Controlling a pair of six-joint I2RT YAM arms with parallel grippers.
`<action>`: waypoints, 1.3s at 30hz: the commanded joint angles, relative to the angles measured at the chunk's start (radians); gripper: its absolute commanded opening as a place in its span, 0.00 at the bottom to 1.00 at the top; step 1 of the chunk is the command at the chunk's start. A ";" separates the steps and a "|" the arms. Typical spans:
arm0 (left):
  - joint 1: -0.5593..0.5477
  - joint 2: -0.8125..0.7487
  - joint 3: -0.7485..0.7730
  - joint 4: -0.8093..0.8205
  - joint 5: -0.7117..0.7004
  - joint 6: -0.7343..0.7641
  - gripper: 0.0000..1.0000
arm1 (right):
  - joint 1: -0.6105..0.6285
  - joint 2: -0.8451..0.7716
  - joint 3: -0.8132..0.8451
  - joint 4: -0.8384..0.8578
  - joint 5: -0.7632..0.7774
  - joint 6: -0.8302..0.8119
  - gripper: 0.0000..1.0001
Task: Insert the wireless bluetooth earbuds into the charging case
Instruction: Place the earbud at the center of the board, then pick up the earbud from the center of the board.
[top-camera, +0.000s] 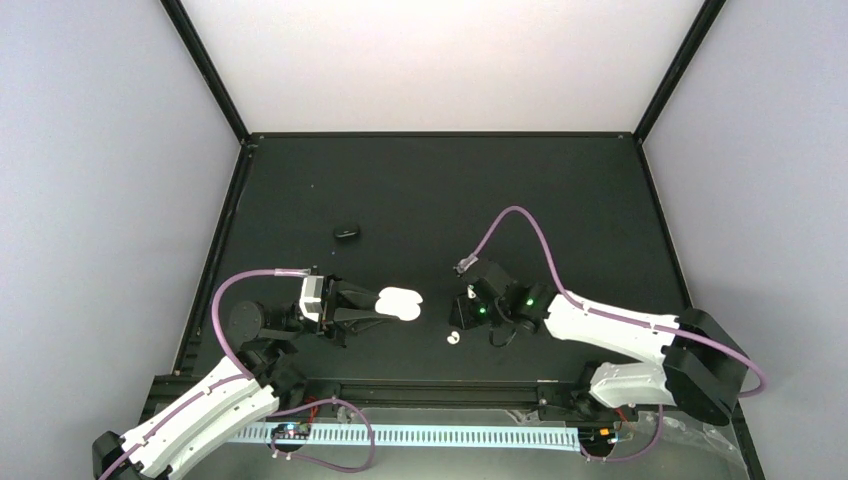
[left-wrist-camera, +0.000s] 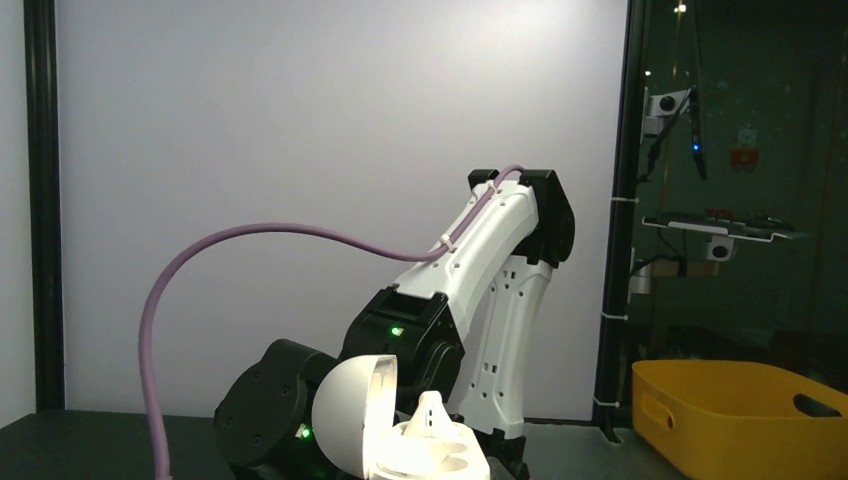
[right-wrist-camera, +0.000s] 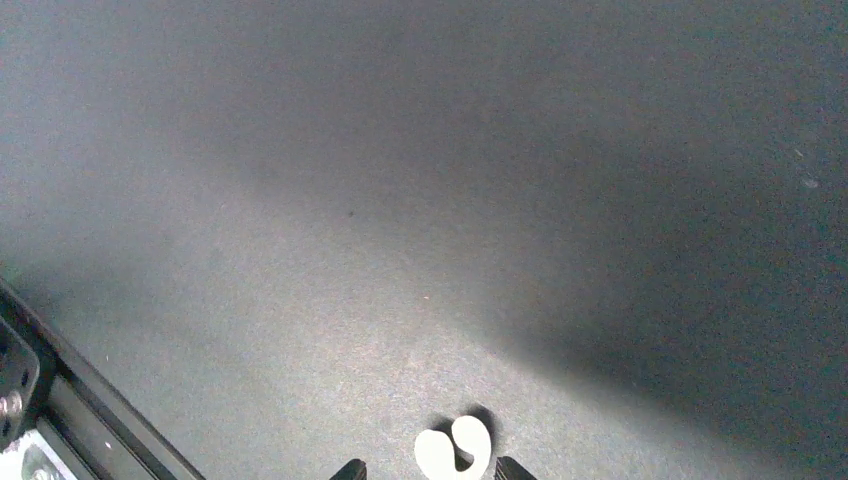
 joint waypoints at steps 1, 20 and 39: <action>-0.007 -0.001 0.004 0.014 -0.018 0.012 0.01 | -0.026 -0.049 -0.025 -0.013 0.069 0.207 0.33; -0.017 -0.049 -0.008 -0.002 -0.063 -0.012 0.02 | -0.017 -0.095 -0.310 0.388 -0.051 0.679 0.32; -0.029 -0.062 -0.004 -0.026 -0.075 0.005 0.02 | -0.015 0.008 -0.308 0.406 -0.043 0.695 0.43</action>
